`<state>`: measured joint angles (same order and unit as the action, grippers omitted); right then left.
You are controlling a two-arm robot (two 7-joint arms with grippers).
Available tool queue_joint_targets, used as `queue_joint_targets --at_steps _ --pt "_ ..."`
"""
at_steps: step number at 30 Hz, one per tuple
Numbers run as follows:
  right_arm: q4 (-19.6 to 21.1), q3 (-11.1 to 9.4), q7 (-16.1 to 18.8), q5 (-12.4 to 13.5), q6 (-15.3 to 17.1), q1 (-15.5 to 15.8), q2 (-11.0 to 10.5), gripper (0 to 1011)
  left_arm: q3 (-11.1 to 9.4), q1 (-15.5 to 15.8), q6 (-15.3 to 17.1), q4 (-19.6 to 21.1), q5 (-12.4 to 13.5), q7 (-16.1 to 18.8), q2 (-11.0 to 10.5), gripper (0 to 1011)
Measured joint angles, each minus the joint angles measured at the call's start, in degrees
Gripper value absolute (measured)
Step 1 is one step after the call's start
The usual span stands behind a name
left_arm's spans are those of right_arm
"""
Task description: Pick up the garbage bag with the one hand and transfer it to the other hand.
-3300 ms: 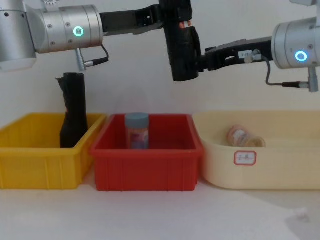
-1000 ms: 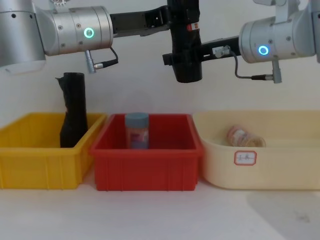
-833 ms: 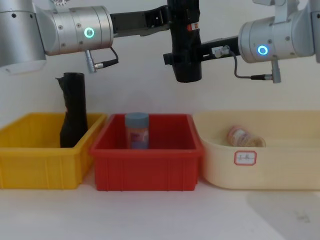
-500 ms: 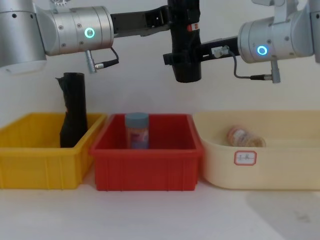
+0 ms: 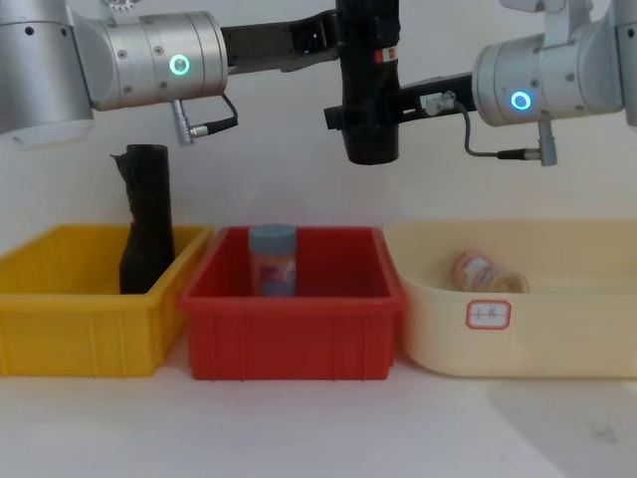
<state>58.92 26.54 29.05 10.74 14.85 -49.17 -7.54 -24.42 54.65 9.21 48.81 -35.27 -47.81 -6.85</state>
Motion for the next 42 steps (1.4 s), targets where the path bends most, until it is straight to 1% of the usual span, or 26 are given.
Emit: queue_joint_targets --at_steps 1,3,4,6,7,9,14,16,17,18,20,28,42 --pt "0.0 0.0 0.0 0.0 0.0 0.0 0.0 546 -0.1 0.0 0.0 0.0 0.0 0.0 0.0 472" --pt "0.0 0.0 0.0 0.0 0.0 0.0 0.0 545 -0.1 0.0 0.0 0.0 0.0 0.0 0.0 508" --pt "0.0 0.0 0.0 0.0 0.0 0.0 0.0 546 -0.1 0.0 0.0 0.0 0.0 0.0 0.0 566" --pt "0.0 0.0 0.0 0.0 0.0 0.0 0.0 545 -0.1 0.0 0.0 0.0 0.0 0.0 0.0 603" --pt "0.0 0.0 0.0 0.0 0.0 0.0 0.0 545 -0.1 0.0 0.0 0.0 0.0 0.0 0.0 660" --pt "-0.1 0.0 0.0 0.0 0.0 0.0 0.0 545 -0.1 0.0 0.0 0.0 0.0 0.0 0.0 701" --pt "-0.1 0.0 0.0 0.0 0.0 0.0 0.0 545 -0.1 0.0 0.0 0.0 0.0 0.0 0.0 869" --pt "-0.1 0.0 0.0 0.0 0.0 0.0 0.0 545 0.0 0.0 0.0 0.0 0.0 0.0 0.0 896" --pt "-0.1 0.0 0.0 0.0 0.0 -0.1 0.0 545 0.0 0.0 0.0 0.0 0.0 0.0 0.0 918" --pt "-0.1 0.0 -0.1 0.0 0.0 -0.1 0.0 545 0.0 0.0 0.0 0.0 0.0 0.0 0.0 964" --pt "-0.1 0.0 -0.6 -0.1 -0.1 -0.1 -0.1 545 0.0 0.0 0.0 0.0 0.0 0.0 0.0 1001" --pt "0.1 -0.7 -3.2 -0.4 -0.1 0.2 -0.2 545 0.0 0.0 0.0 0.0 0.0 0.0 0.0 1000" --pt "0.6 -4.4 -11.2 -1.4 0.1 0.9 -0.6 545 0.0 0.0 0.0 0.0 0.0 0.0 0.0 1000"
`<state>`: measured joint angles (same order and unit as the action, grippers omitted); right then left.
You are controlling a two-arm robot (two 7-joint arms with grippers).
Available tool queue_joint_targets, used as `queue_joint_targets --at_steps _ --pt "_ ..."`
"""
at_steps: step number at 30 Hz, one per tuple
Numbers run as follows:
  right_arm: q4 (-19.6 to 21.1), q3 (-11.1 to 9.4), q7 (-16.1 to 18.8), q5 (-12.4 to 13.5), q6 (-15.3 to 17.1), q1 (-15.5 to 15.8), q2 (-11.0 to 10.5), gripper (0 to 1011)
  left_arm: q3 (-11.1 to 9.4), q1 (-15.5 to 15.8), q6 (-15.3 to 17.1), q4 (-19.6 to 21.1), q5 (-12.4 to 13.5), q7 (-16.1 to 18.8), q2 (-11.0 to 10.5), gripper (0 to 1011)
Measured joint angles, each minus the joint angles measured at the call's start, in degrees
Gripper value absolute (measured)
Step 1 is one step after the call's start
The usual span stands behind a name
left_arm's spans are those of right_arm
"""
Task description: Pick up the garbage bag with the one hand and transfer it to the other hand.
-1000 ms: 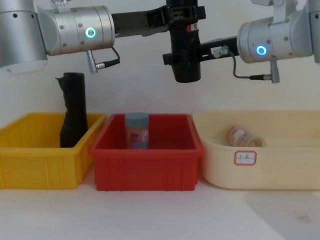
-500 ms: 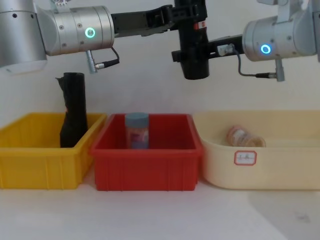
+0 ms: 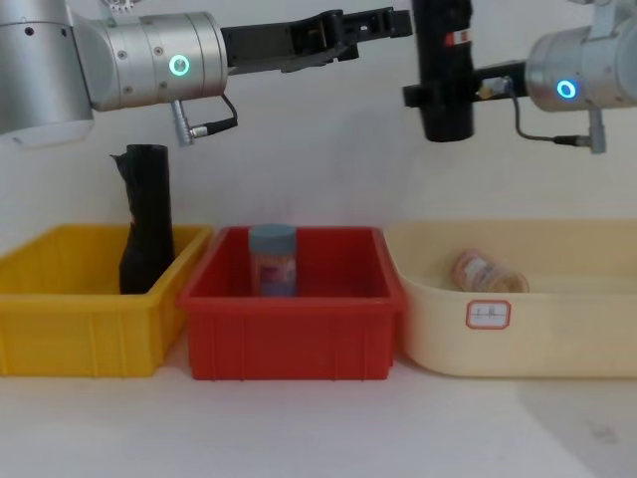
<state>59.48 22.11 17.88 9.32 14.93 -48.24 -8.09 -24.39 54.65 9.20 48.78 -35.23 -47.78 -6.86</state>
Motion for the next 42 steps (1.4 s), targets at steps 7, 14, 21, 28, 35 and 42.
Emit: queue_joint_targets --at_steps 7,14,21,28,35,42 --pt "-0.7 -2.4 -4.0 -0.3 0.1 0.2 -0.1 545 0.0 0.0 0.0 0.0 0.0 0.0 0.0 1000" --pt "-1.0 -5.3 -8.2 -0.5 0.1 0.7 -0.5 543 0.0 0.0 0.0 0.0 0.0 0.0 0.0 1000" --pt "-0.7 -6.7 -9.6 -0.6 0.3 1.0 -1.0 545 0.0 0.0 0.0 0.0 0.0 0.0 0.0 1000" --pt "-0.3 -7.5 -9.7 -0.7 0.5 1.3 -1.4 701 0.0 0.0 0.0 0.0 0.0 0.0 0.0 1000" --pt "-0.1 -7.9 -9.8 -0.8 0.8 1.4 -1.6 879 0.0 0.0 0.0 0.0 0.0 0.0 0.0 1000" --pt "0.1 -8.1 -9.8 -0.9 0.9 1.5 -1.8 1001 0.0 0.0 0.0 0.0 0.0 0.0 0.0 1000"
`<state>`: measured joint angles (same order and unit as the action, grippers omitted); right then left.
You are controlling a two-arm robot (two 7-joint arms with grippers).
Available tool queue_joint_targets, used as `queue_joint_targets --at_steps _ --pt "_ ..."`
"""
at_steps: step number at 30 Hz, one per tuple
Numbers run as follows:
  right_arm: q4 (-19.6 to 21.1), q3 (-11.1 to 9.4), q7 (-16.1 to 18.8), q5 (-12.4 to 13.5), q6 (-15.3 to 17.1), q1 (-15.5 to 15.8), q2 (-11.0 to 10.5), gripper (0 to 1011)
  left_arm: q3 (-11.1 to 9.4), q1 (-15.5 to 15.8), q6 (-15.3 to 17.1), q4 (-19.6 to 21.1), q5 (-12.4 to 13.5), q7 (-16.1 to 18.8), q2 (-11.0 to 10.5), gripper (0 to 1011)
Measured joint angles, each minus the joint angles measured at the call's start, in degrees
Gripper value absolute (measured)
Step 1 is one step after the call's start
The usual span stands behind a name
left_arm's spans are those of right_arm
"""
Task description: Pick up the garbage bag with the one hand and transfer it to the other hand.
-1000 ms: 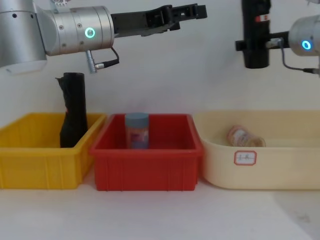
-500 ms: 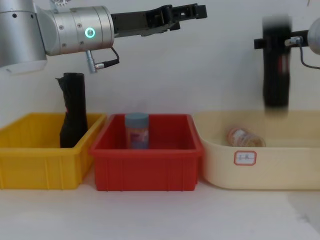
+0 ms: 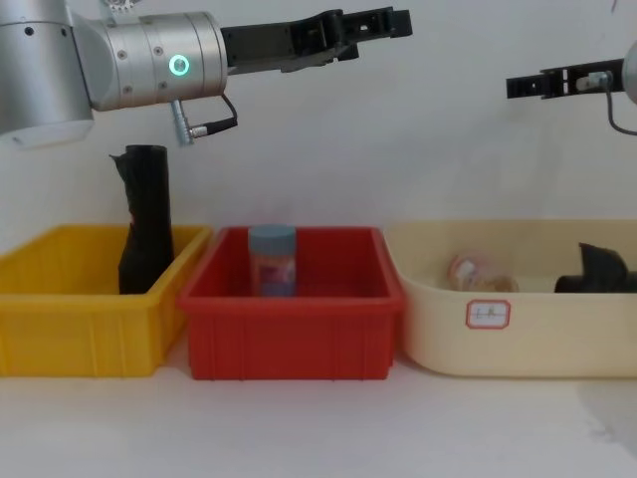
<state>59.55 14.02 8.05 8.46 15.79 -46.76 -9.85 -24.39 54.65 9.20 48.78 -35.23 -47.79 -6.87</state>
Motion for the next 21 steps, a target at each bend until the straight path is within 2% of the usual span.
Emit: queue_joint_targets --at_steps 21 --pt "0.1 -0.2 0.0 0.0 0.1 0.1 -0.1 1001 0.0 0.0 0.0 0.0 0.0 0.0 0.0 1000"
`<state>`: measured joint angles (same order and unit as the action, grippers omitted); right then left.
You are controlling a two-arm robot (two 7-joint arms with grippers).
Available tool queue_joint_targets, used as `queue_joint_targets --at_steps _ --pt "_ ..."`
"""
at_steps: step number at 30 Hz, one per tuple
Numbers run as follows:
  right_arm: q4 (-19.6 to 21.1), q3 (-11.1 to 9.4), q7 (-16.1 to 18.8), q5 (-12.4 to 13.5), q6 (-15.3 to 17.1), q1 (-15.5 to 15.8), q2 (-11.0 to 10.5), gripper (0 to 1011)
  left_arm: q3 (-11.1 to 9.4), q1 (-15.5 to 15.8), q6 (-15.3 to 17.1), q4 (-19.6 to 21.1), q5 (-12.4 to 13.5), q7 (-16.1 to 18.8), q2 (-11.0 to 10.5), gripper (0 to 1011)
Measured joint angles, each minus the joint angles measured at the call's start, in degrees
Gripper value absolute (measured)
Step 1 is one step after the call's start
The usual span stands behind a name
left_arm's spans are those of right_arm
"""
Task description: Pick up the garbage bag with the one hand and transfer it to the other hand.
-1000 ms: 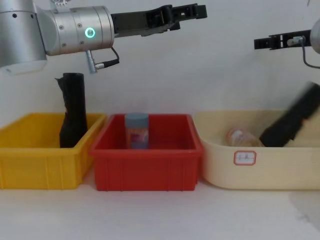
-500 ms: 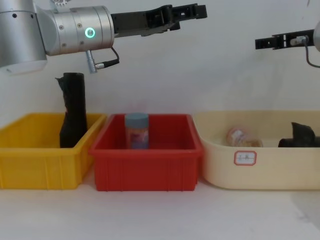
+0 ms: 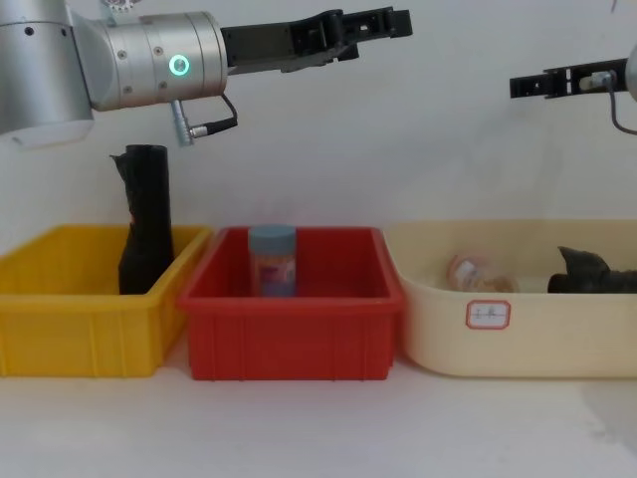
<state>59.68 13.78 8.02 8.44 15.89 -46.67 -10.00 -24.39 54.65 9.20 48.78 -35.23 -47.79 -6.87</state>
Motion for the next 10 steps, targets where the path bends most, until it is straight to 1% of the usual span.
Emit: queue_joint_targets --at_steps 10 --pt "0.0 0.0 0.0 0.0 0.0 0.0 0.0 1001 0.0 0.0 0.0 0.0 0.0 0.0 0.0 1000"
